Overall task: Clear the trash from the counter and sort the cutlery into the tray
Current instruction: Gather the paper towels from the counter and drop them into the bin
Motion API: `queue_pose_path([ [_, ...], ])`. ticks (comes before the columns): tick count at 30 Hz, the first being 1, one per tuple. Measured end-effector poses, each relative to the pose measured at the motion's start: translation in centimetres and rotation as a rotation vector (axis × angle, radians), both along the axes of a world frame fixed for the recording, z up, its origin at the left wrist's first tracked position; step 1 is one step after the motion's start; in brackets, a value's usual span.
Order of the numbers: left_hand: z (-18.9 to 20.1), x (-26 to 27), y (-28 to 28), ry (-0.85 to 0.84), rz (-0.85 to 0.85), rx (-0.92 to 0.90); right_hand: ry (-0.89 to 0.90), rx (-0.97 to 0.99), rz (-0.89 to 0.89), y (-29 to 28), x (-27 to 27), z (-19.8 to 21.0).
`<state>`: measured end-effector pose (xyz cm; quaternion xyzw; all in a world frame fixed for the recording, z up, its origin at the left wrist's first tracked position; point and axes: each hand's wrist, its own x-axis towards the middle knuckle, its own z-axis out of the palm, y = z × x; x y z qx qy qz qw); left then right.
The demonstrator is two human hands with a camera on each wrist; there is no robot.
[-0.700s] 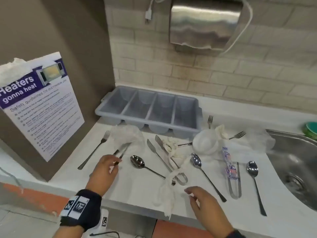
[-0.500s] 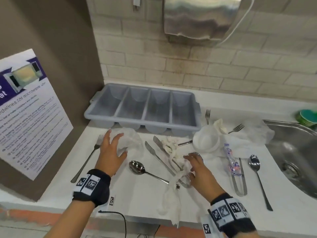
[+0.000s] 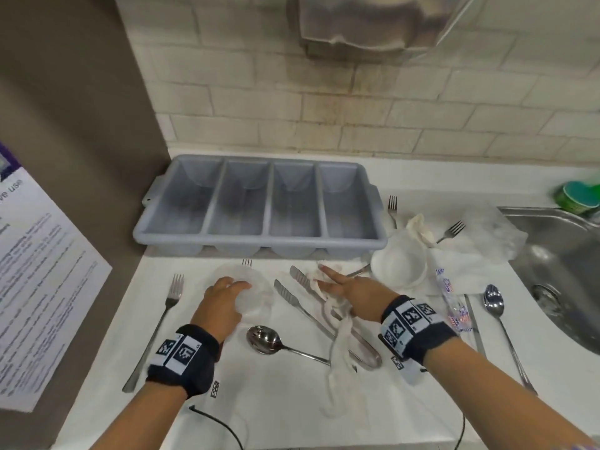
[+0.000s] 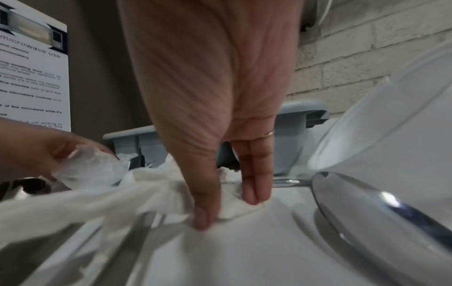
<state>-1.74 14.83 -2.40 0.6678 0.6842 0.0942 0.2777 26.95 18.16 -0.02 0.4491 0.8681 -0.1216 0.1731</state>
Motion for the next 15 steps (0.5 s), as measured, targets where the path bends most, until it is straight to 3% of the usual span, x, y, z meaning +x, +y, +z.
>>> queue_pose_path([
  [6, 0.1, -0.3, 0.7, 0.009, 0.039, 0.029, 0.202, 0.06, 0.044, 0.0, 0.9, -1.4],
  [9, -0.3, -0.7, 1.2, -0.04, 0.056, 0.064, 0.329, 0.092, -0.027, -0.3, 1.0, -2.4],
  [12, 0.8, -0.9, 0.9, -0.076, 0.175, 0.093, 0.478, 0.076, -0.234, 0.1, 0.9, -2.9],
  [15, 3.6, -0.6, 0.0, -0.172, 0.251, 0.239, 0.781, 0.117, -0.607, 0.2, 1.3, -1.9],
])
